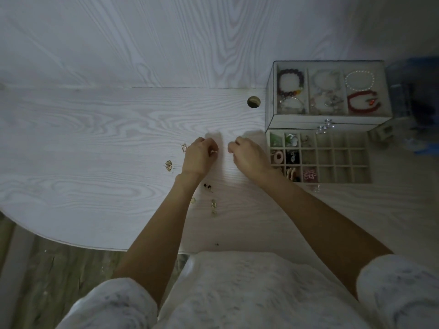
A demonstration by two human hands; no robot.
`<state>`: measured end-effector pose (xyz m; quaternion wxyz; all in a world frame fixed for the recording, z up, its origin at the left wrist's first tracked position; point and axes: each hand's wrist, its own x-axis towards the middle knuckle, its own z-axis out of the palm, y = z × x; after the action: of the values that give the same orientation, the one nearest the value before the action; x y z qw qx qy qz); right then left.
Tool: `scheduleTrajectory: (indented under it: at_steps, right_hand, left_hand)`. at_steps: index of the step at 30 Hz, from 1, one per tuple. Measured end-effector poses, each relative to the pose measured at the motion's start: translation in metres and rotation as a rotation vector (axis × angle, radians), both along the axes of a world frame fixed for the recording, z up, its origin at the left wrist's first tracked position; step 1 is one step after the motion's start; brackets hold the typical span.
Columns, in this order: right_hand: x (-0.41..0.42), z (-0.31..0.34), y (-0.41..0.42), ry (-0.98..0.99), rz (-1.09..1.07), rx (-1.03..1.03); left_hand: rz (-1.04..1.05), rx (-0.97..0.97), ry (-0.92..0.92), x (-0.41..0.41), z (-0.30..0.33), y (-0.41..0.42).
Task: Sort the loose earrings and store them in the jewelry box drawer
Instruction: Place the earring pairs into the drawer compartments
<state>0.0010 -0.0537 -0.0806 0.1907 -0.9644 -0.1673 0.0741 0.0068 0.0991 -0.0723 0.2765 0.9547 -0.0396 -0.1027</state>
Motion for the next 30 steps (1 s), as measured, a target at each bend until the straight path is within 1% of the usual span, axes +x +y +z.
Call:
scheduleTrajectory:
  at_steps: [2, 5, 8, 10, 13, 15, 17, 21, 24, 28, 30]
  right_hand:
    - [-0.017, -0.001, -0.006, -0.014, -0.025, 0.039]
    - [-0.044, 0.001, -0.017, -0.030, -0.074, 0.176]
    - [-0.070, 0.014, -0.035, -0.024, -0.215, 0.334]
    - [-0.084, 0.026, -0.053, -0.056, -0.328, 0.422]
    - [-0.096, 0.041, -0.097, -0.128, -0.519, 0.458]
    - [-0.094, 0.042, -0.124, -0.142, -0.647, 0.437]
    - [-0.087, 0.038, -0.145, -0.157, -0.726, 0.409]
    - [-0.073, 0.031, -0.163, -0.108, -0.741, 0.368]
    - [-0.070, 0.028, -0.170, -0.131, -0.705, 0.303]
    - [-0.069, 0.024, -0.170, -0.135, -0.629, 0.252]
    - [-0.070, 0.027, -0.171, -0.146, -0.628, 0.273]
  left_hand:
    - [-0.019, 0.007, -0.001, -0.005, 0.002, -0.003]
    - [-0.032, -0.014, -0.023, -0.015, 0.003, -0.006]
    - [-0.024, -0.062, -0.037, -0.027, 0.001, -0.009]
    - [-0.014, -0.109, -0.007, -0.034, 0.001, -0.013]
    - [-0.002, -0.144, 0.037, -0.043, 0.003, -0.021]
    - [0.005, -0.133, 0.031, -0.045, 0.003, -0.024]
    - [-0.018, -0.112, 0.025, -0.045, 0.003, -0.028]
    - [-0.052, -0.078, 0.050, -0.041, 0.005, -0.035]
    - [-0.052, -0.087, 0.044, -0.041, 0.006, -0.039]
    - [-0.061, -0.140, 0.022, -0.046, 0.007, -0.042]
    - [-0.048, -0.186, 0.009, -0.048, 0.012, -0.048]
